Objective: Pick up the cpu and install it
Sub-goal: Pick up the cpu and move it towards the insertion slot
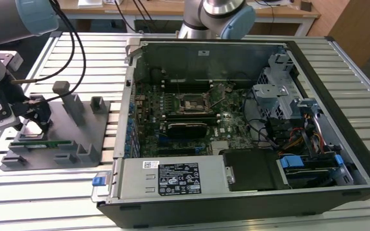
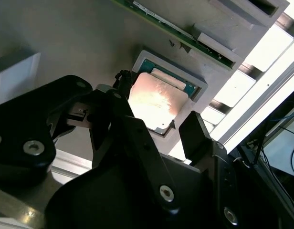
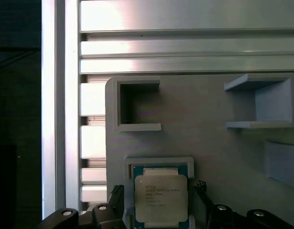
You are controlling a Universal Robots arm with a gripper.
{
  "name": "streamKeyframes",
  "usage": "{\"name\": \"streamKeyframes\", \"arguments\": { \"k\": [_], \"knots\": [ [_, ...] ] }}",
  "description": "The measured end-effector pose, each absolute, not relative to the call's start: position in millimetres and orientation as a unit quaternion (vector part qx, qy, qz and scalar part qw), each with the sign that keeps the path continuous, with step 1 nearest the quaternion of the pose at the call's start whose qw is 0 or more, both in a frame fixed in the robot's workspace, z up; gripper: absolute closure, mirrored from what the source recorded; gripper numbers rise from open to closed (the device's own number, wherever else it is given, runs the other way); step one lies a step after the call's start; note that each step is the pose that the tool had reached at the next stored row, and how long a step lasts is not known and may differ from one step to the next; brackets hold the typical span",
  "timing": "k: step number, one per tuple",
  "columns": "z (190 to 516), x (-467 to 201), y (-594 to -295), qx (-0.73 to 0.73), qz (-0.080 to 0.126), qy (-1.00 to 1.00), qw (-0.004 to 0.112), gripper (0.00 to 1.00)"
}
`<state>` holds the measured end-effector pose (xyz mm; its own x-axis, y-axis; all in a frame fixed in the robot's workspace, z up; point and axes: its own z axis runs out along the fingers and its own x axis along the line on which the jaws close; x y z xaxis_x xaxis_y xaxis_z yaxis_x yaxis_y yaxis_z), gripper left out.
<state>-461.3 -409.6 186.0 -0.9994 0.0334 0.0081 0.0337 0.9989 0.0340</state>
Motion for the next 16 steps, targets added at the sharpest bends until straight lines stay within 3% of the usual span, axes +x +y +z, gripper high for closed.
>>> {"name": "streamKeyframes", "arguments": {
  "k": [7,9,16],
  "knots": [
    [183.8,-461.7,-409.6,-0.017,-0.017,-1.0,0.004,0.33],
    [184.3,-461.6,-409.6,-0.017,-0.017,-1.0,0.004,0.41],
    [185.5,-461.7,-409.6,-0.017,-0.017,-1.0,0.004,0.41]
  ]
}}
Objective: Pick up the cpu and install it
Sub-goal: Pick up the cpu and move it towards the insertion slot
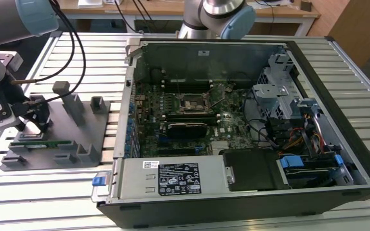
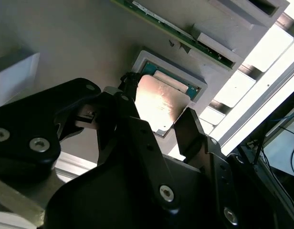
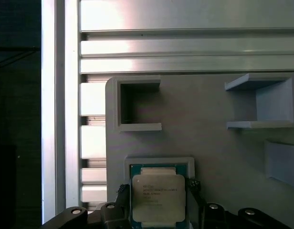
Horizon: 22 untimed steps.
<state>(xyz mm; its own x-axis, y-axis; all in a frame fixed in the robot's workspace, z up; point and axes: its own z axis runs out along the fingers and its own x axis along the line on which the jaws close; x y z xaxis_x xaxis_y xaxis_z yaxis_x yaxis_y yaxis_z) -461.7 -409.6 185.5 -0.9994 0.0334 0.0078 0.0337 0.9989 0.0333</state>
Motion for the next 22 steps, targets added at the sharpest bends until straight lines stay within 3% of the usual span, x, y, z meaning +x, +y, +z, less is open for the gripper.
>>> {"name": "streamKeyframes", "arguments": {
  "k": [7,10,22],
  "knots": [
    [185.4,-461.7,-409.6,-0.017,-0.015,-1.0,0.001,0.41],
    [186.1,-461.7,-409.6,-0.017,-0.015,-1.0,0.001,0.47],
    [190.7,-461.4,-409.5,-0.017,-0.015,-1.0,0.001,0.47]
  ]
}}
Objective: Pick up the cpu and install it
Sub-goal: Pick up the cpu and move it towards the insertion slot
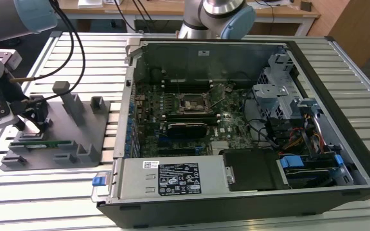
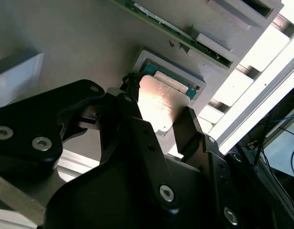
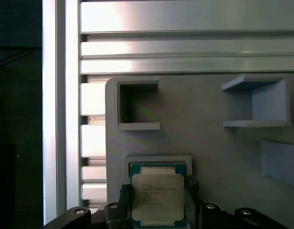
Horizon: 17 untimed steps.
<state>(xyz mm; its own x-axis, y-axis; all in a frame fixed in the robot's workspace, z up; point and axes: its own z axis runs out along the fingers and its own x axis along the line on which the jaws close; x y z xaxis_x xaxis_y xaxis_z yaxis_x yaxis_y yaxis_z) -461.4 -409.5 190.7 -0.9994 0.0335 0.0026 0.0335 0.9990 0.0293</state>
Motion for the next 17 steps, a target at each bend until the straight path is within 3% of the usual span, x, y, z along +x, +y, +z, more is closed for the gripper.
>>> {"name": "streamKeyframes", "arguments": {
  "k": [17],
  "knots": [
    [196.9,-461.5,-409.5,-0.017,-0.015,-1.0,0.001,0.47]
  ]
}}
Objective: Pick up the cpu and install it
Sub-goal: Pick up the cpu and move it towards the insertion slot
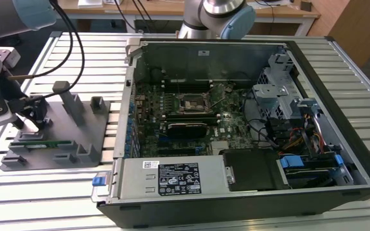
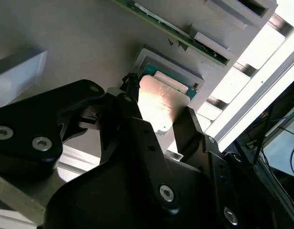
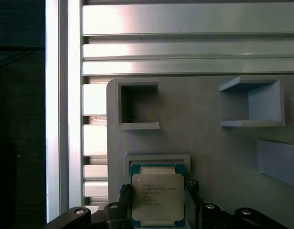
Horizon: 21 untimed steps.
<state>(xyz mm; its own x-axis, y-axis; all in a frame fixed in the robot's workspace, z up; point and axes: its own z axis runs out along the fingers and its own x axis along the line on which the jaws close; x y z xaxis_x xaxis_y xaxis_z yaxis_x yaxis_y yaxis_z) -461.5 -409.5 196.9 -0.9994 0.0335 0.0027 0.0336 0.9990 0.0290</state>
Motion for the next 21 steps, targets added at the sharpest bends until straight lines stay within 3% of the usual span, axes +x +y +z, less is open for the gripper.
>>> {"name": "streamKeyframes", "arguments": {
  "k": [21],
  "knots": [
    [217,-461,-410,-0.017,-0.016,-1.0,0.001,0.47]
  ]
}}
